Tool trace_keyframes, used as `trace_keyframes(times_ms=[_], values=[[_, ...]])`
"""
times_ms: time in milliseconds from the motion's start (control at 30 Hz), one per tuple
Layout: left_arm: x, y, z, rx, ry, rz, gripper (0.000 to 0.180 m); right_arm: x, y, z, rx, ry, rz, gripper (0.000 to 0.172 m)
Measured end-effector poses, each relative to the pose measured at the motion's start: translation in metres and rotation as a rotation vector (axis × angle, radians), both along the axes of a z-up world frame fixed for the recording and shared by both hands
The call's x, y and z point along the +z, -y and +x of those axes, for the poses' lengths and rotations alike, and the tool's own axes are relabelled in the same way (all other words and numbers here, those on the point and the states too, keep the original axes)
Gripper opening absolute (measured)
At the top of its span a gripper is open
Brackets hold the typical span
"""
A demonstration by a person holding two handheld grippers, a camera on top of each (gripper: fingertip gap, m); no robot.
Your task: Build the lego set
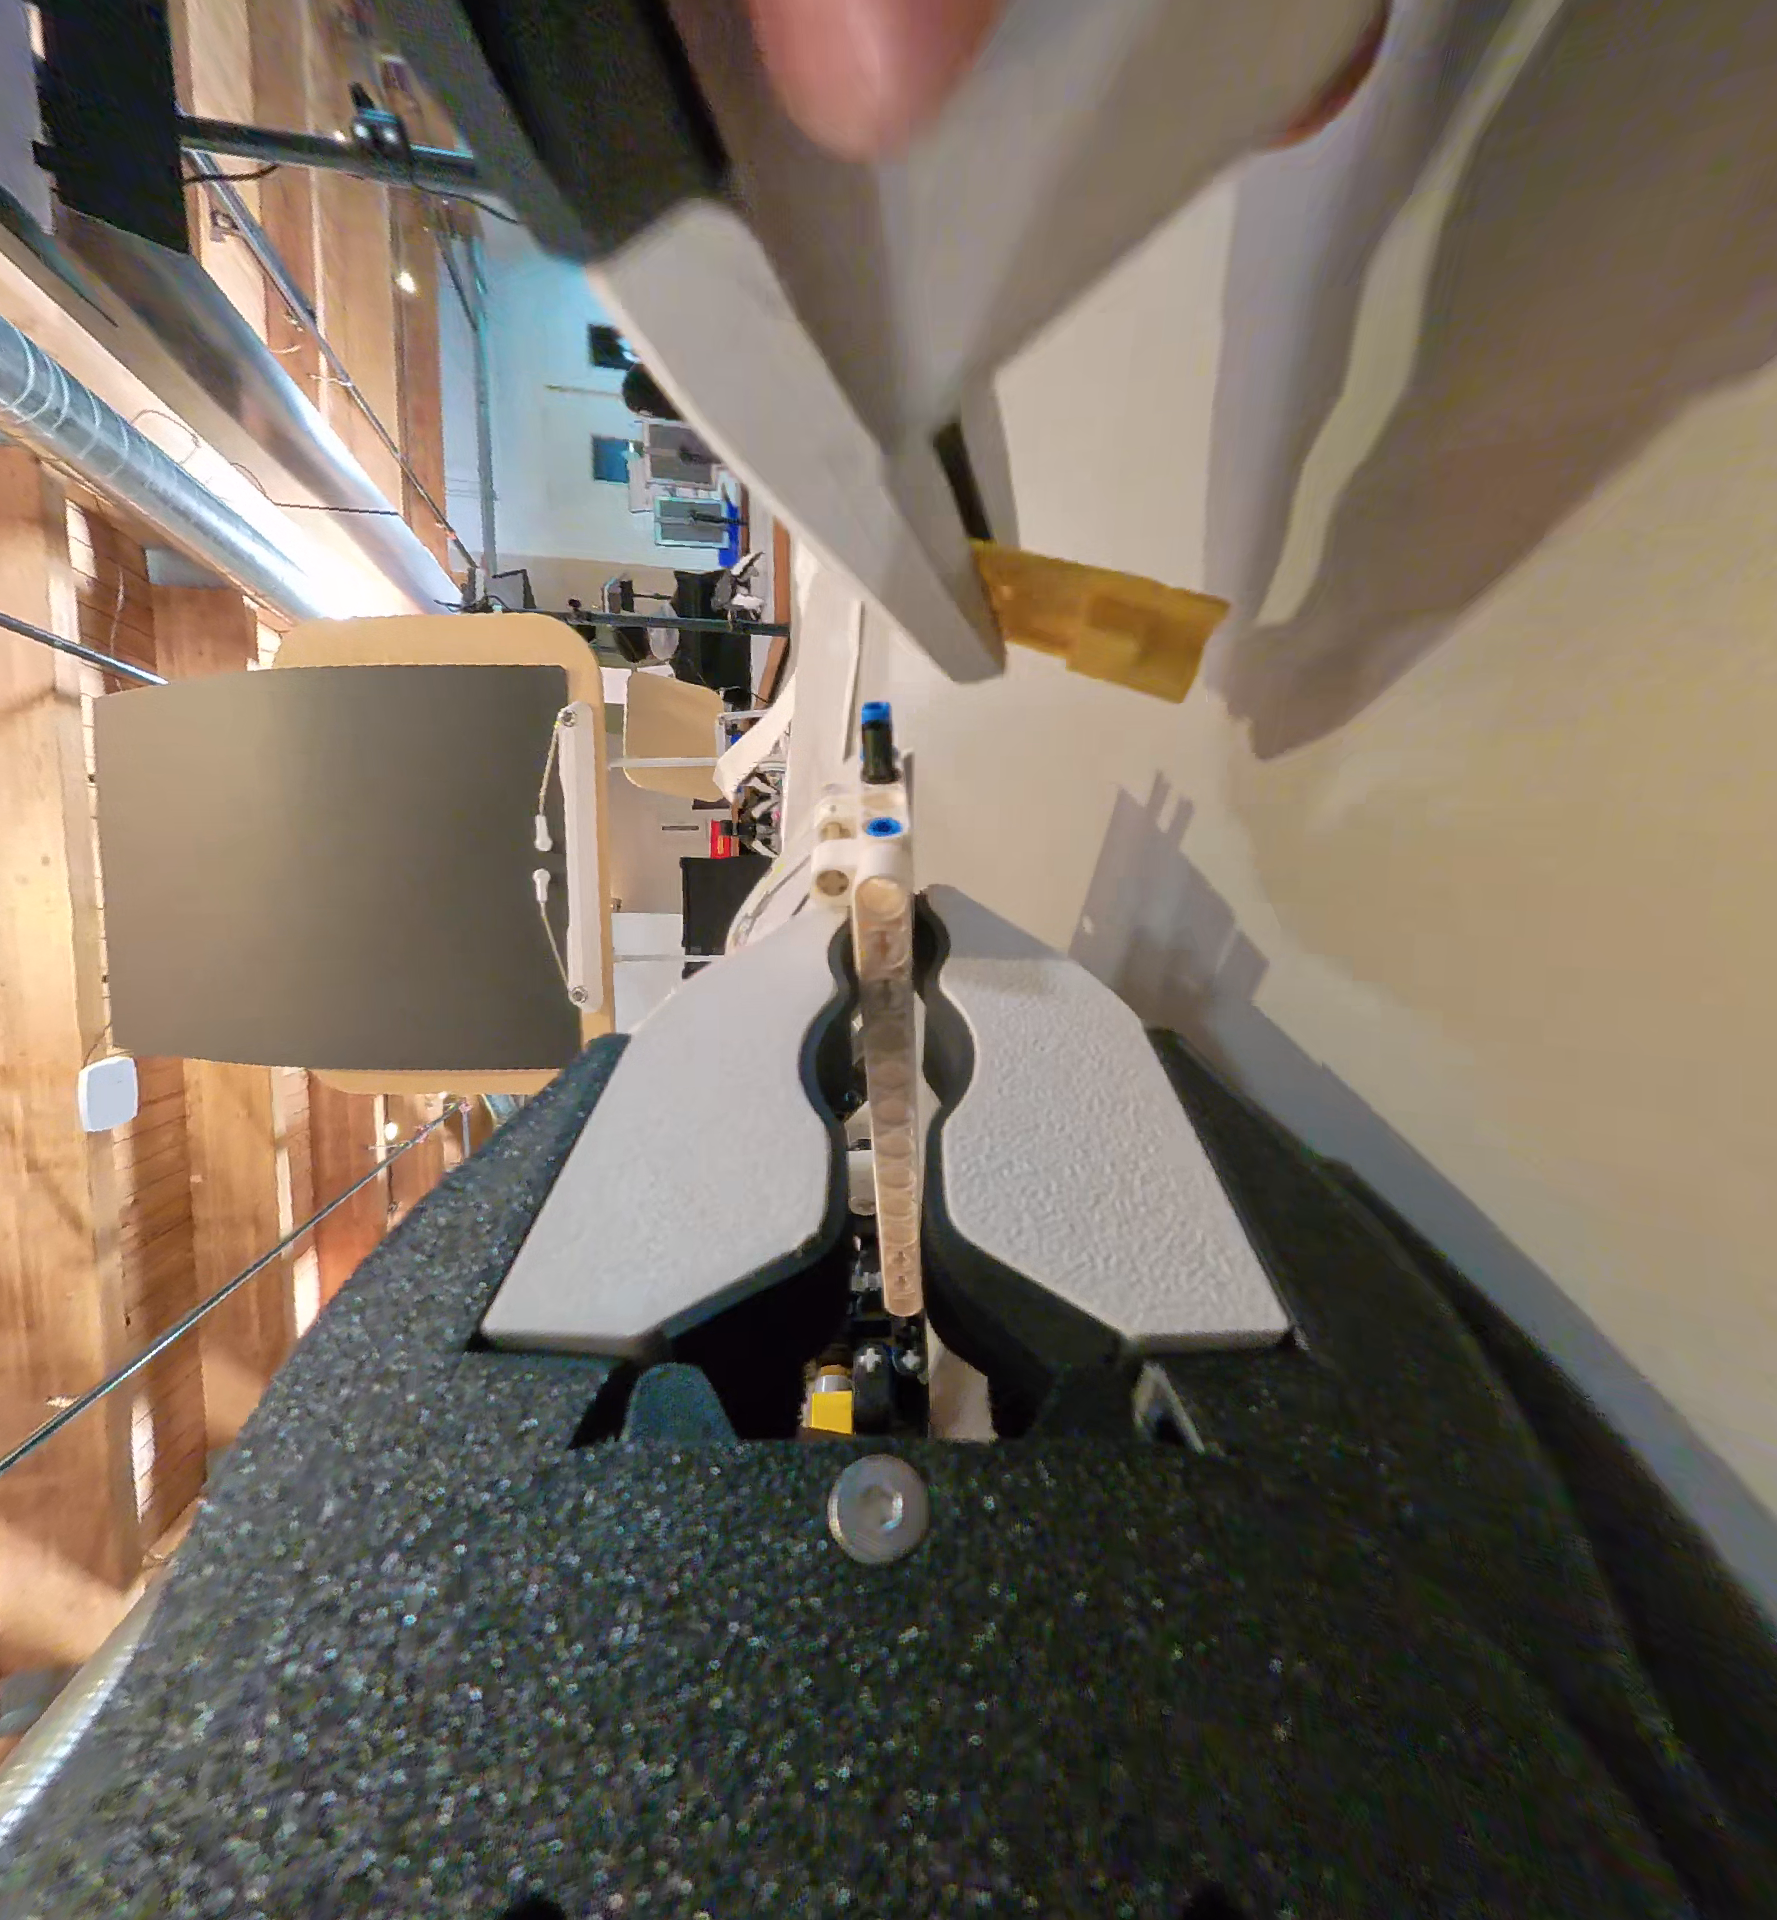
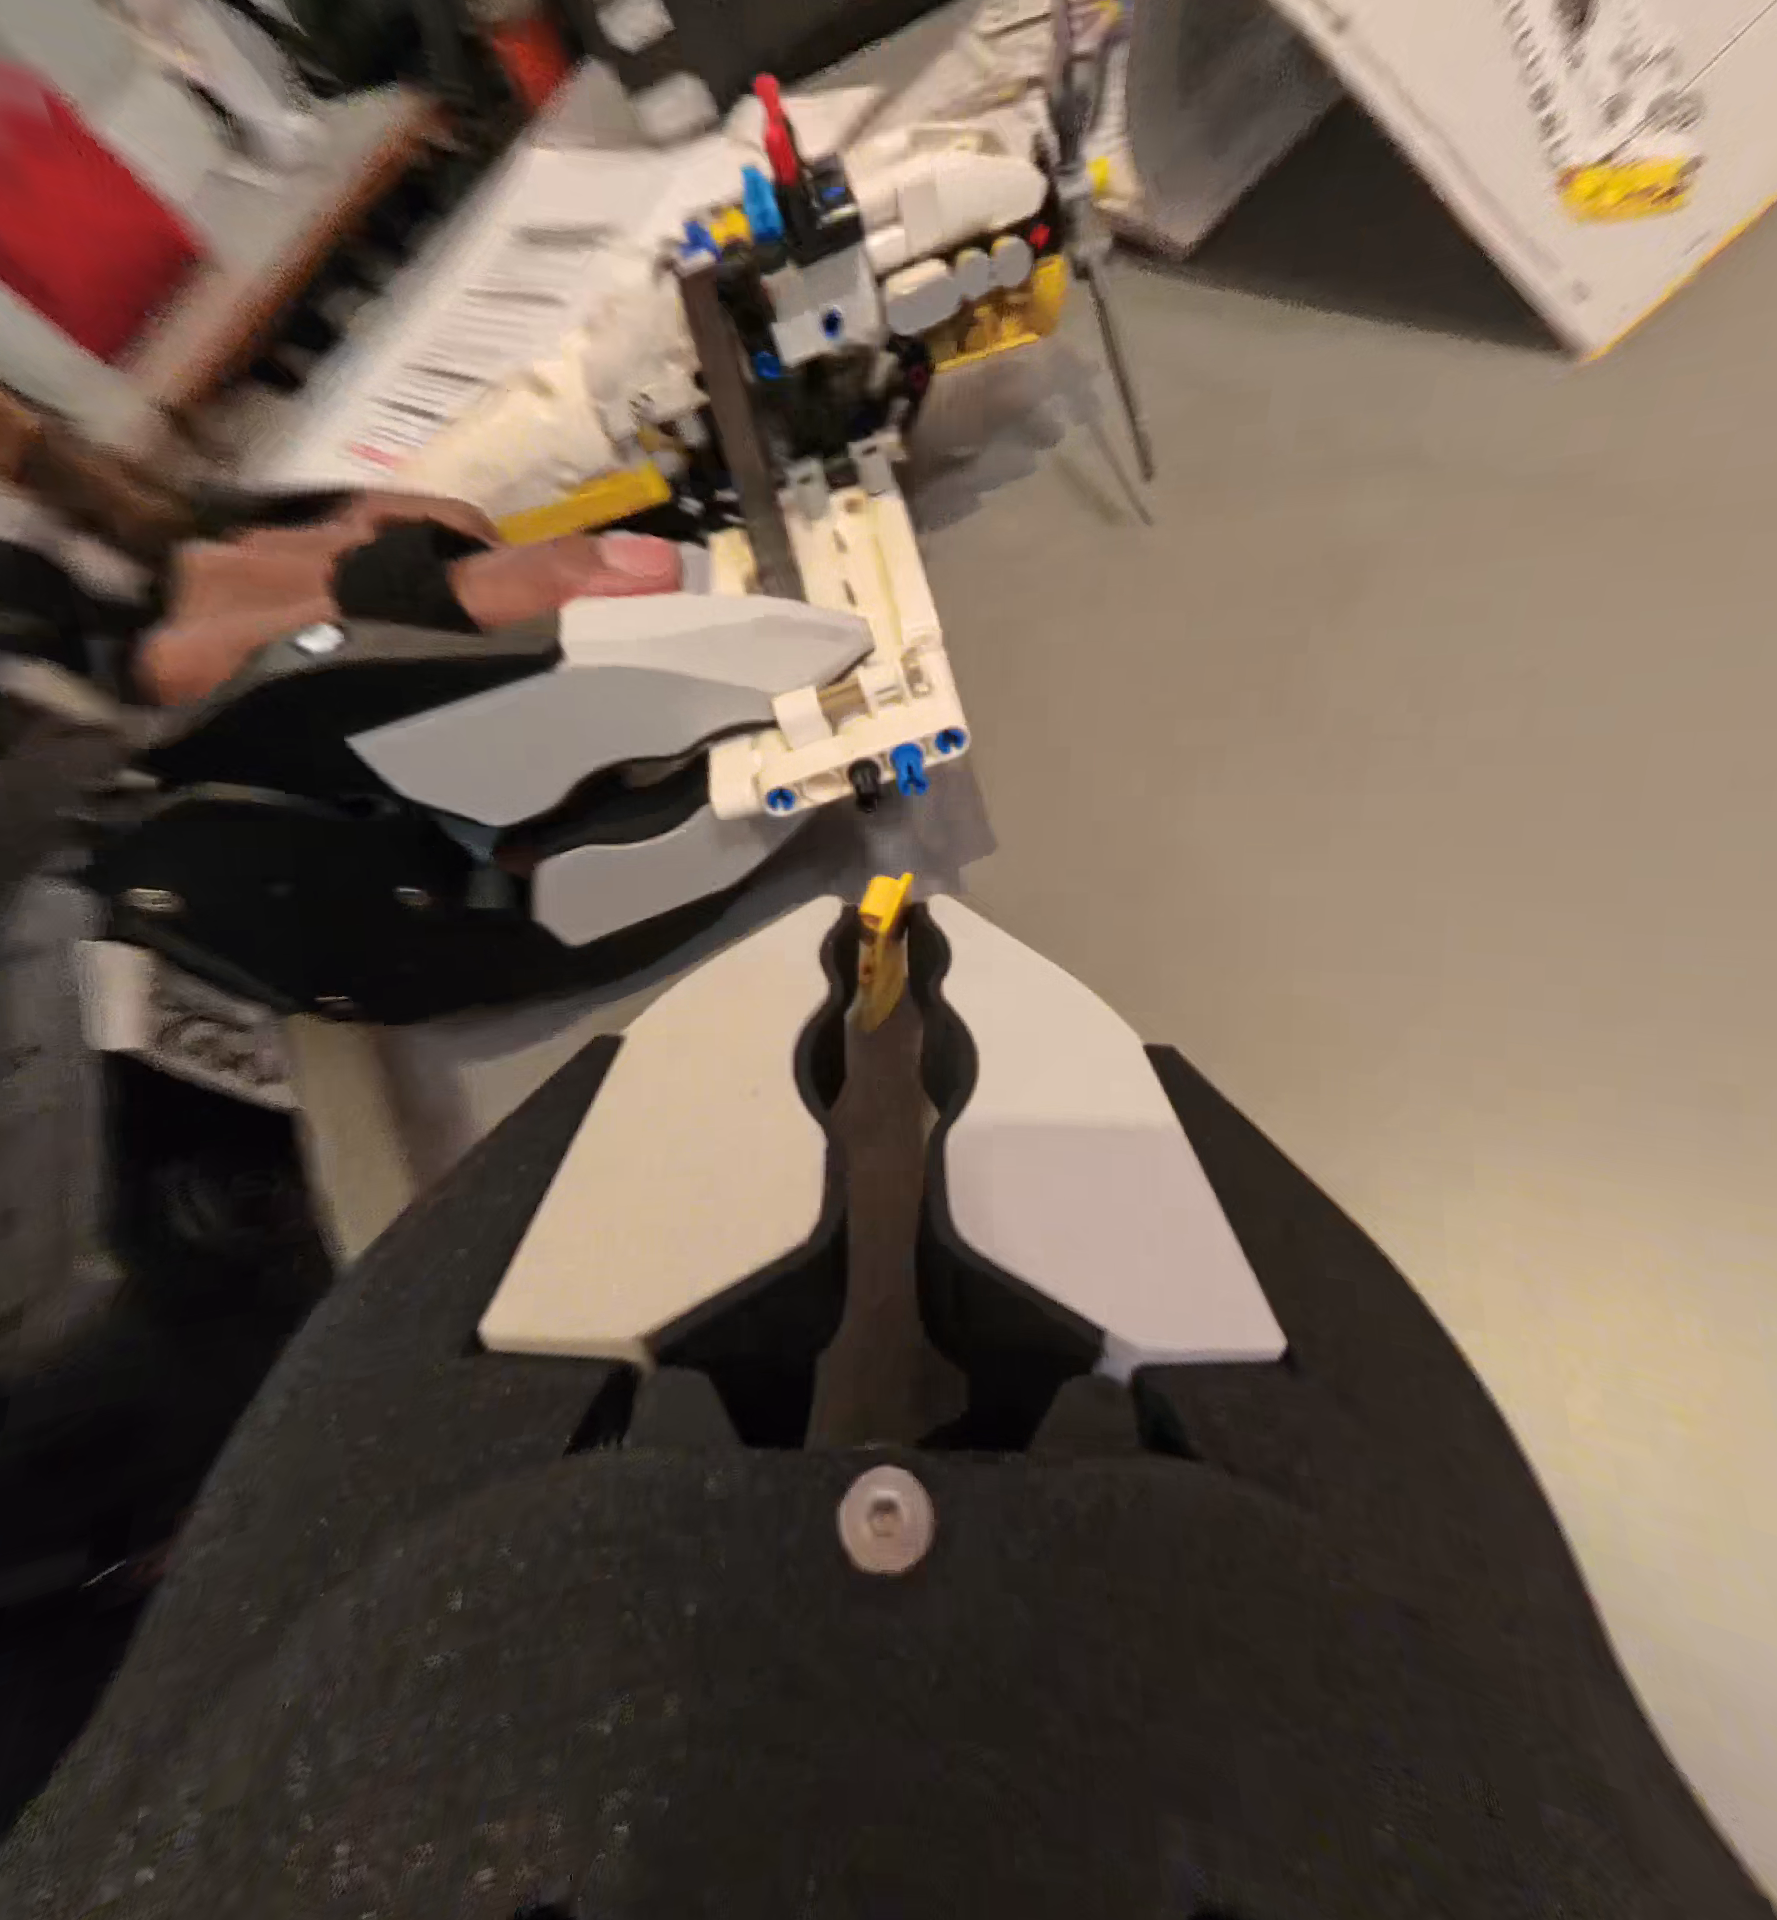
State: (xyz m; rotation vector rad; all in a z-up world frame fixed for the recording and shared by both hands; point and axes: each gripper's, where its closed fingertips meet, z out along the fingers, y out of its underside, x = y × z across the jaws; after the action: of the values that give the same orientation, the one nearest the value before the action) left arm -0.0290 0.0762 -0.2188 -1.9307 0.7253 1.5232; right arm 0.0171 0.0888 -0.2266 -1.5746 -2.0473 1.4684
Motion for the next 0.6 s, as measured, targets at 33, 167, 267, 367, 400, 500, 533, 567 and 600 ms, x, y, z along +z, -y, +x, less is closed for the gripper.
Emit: trace_keyframes(times_ms=[33, 167, 267, 367, 400, 500, 533, 567, 600], values=[[0.002, 0.000, 0.000, -0.003, -0.007, 0.013, 0.008, 0.004, 0.000, 0.001, 0.054, 0.039, -0.122, 0.009], [0.019, -0.003, 0.001, -0.013, -0.062, 0.089, 0.008, 0.035, -0.002, 0.003, 0.265, 0.187, -0.604, 0.008], [0.031, -0.009, 0.004, -0.028, -0.108, 0.132, 0.009, 0.048, -0.003, 0.002, 0.377, 0.234, -0.739, 0.008], [0.034, -0.015, 0.002, -0.028, -0.122, 0.140, 0.009, 0.051, -0.004, -0.004, 0.454, 0.281, -0.786, 0.008], [0.034, -0.016, 0.000, -0.023, -0.123, 0.142, 0.009, 0.052, -0.004, -0.005, 0.479, 0.291, -0.791, 0.008], [0.036, -0.017, -0.006, -0.019, -0.139, 0.141, 0.009, 0.053, -0.008, -0.012, 0.511, 0.312, -0.813, 0.008], [0.037, -0.018, -0.006, -0.021, -0.141, 0.145, 0.009, 0.054, -0.008, -0.013, 0.522, 0.329, -0.834, 0.008], [0.037, -0.018, -0.007, -0.024, -0.142, 0.148, 0.009, 0.055, -0.008, -0.013, 0.535, 0.343, -0.853, 0.009], [0.038, -0.019, -0.007, -0.026, -0.146, 0.149, 0.009, 0.056, -0.009, -0.012, 0.544, 0.353, -0.868, 0.009]])
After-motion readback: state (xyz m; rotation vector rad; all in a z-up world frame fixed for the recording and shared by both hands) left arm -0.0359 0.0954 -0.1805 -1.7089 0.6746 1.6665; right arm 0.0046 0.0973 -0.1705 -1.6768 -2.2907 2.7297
